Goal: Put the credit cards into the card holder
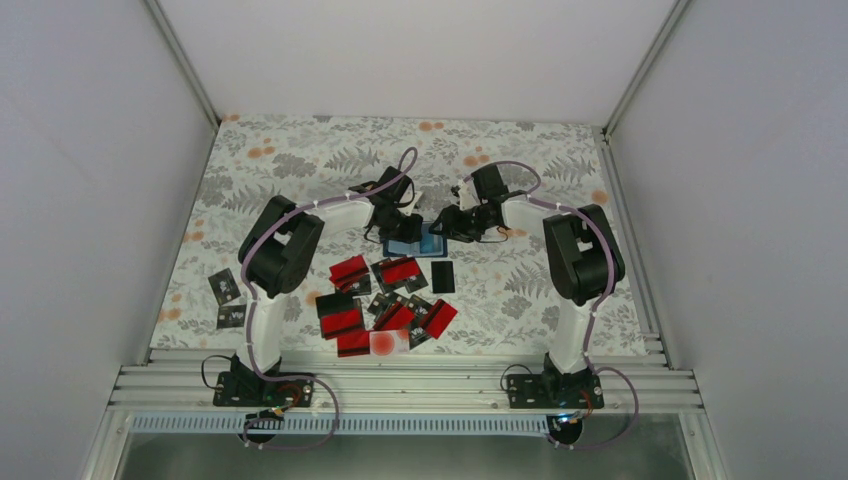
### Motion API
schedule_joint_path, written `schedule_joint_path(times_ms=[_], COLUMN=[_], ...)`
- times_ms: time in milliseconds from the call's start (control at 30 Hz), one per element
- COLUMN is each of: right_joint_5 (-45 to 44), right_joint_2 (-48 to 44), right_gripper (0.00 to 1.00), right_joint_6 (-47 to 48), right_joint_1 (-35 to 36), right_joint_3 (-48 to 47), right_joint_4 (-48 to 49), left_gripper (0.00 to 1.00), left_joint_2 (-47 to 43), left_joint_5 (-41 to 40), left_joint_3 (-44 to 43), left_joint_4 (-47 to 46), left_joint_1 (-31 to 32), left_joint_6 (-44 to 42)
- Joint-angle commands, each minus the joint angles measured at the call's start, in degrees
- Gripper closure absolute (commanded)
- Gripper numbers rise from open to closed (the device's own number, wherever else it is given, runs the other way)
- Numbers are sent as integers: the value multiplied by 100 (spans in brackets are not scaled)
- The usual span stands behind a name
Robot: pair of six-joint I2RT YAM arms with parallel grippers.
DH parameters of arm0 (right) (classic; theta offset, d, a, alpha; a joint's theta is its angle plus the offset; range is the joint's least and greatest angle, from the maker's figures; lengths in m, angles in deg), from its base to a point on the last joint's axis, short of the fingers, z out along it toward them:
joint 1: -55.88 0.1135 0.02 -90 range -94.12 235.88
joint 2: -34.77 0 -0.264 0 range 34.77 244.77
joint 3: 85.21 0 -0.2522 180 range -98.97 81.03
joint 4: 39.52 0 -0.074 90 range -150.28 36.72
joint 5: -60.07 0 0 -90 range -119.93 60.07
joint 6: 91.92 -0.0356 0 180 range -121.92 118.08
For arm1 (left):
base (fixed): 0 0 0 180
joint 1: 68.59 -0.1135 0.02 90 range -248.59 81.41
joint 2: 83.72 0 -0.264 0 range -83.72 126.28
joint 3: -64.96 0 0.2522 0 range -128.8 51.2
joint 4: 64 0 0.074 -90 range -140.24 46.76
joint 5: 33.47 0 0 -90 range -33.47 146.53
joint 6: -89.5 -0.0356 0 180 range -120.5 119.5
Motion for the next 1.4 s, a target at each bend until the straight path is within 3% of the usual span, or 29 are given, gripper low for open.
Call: schedule_joint_path(times_ms=[0, 200, 1033, 1367], right_joint_5=[-34, -404, -48, -521], right_joint_2=[-4, 9, 6, -17], right_gripper=[54, 54, 54, 55], right_joint_6=[-19, -44, 23, 91], right_joint_1=[95, 95, 306, 494], right_joint_3=[-70, -3, -247, -516], right_joint_4=[-8, -138, -142, -570], left_gripper=[98, 98, 98, 98], left_joint_2=[320, 322, 324, 302], left_joint_5=[-307, -306, -308, -308], left_joint_3=[167, 163, 125, 110], left_joint_4=[274, 277, 279, 286], left_joint_1=[81, 82, 100, 110], left_joint_6=[13, 4, 2, 4])
